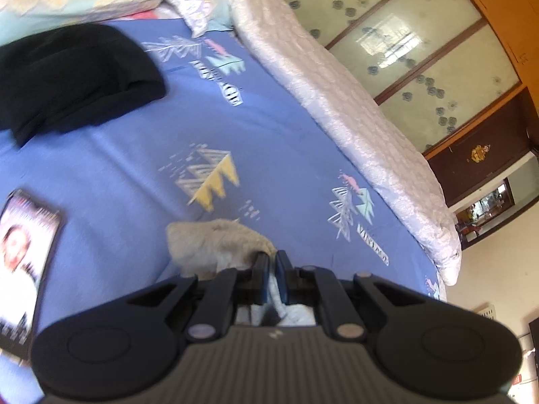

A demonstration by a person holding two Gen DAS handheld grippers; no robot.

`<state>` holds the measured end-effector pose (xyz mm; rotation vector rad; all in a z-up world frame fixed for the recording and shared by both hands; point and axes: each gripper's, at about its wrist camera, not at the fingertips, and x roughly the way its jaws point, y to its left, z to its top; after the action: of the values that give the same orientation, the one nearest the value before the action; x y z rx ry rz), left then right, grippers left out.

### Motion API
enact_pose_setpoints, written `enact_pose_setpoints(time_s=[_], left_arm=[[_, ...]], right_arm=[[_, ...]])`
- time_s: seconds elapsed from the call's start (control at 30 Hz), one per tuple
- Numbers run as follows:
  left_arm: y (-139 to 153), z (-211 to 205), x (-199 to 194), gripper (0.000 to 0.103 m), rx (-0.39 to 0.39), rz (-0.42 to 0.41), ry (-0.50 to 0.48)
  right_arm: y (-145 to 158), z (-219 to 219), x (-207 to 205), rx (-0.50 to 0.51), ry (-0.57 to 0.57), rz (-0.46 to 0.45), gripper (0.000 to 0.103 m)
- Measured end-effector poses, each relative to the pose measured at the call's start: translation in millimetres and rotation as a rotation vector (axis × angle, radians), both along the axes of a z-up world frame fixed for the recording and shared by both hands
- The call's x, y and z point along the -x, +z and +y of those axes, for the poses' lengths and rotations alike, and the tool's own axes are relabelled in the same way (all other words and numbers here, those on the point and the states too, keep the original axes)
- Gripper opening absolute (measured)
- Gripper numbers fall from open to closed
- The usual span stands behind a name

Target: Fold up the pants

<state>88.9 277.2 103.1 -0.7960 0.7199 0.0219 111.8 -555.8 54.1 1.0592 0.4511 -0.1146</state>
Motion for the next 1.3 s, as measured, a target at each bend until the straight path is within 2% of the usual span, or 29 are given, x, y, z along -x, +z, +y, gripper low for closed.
enact_pose_setpoints(time_s=[0.13, 0.23, 0.33, 0.37, 0.4, 0.43, 0.47, 0.63, 0.8, 0.9, 0.97, 1.03, 1.1, 1.17, 1.23, 1.27, 1.3], left_arm=[[8, -18, -62, 0.006, -0.044, -0.001, -0.036], [6, -36, -125, 0.006, -0.101, 0.022, -0.036], [-14, -52, -183, 0.012, -0.171, 0.071, 0.023], [-26, -55, -195, 0.012, -0.187, 0.102, 0.034], [-39, -58, -202, 0.012, -0.187, 0.144, 0.039], [-50, -58, -204, 0.011, -0.173, 0.178, 0.029], [-60, -58, -200, 0.011, -0.154, 0.197, 0.007], [-77, -44, -142, 0.022, -0.127, 0.182, -0.045], [-64, -27, -78, 0.02, -0.096, 0.121, -0.04], [-46, -55, -53, 0.02, -0.104, 0.056, -0.152], [-37, -88, -46, 0.022, -0.153, 0.018, -0.255], [-34, -135, -46, 0.023, -0.255, -0.008, -0.372], [-39, -178, -50, 0.025, -0.37, -0.023, -0.465], [-53, -215, -59, 0.025, -0.461, 0.0, -0.523], [-70, -239, -69, 0.029, -0.548, 0.041, -0.539], [-79, -248, -71, 0.029, -0.593, 0.064, -0.539], [-88, -256, -74, 0.029, -0.623, 0.082, -0.549]], right_arm=[[27, -5, -75, 0.055, -0.011, -0.006, 0.003], [26, -3, -153, 0.045, -0.024, 0.041, 0.003], [9, 2, -212, 0.019, -0.042, 0.028, 0.014], [4, 4, -217, 0.026, -0.062, 0.03, 0.028], [-1, 7, -216, 0.024, -0.091, 0.049, 0.035], [-9, 13, -213, 0.004, -0.085, 0.047, 0.035], [-17, 19, -209, -0.016, -0.027, 0.035, 0.035], [-55, 62, -159, 0.03, 0.27, 0.087, 0.035], [-88, 101, -118, 0.033, 0.398, 0.137, 0.034], [-91, 119, -116, -0.004, 0.426, 0.133, 0.034], [-92, 135, -126, -0.003, 0.446, 0.153, 0.034], [-94, 153, -138, 0.001, 0.461, 0.175, 0.034], [-98, 165, -153, -0.016, 0.458, 0.188, 0.034], [-106, 167, -159, -0.05, 0.431, 0.198, 0.033], [-109, 163, -160, -0.089, 0.402, 0.2, 0.021], [-109, 162, -161, -0.088, 0.395, 0.21, 0.006], [-108, 159, -161, -0.085, 0.393, 0.214, 0.005]])
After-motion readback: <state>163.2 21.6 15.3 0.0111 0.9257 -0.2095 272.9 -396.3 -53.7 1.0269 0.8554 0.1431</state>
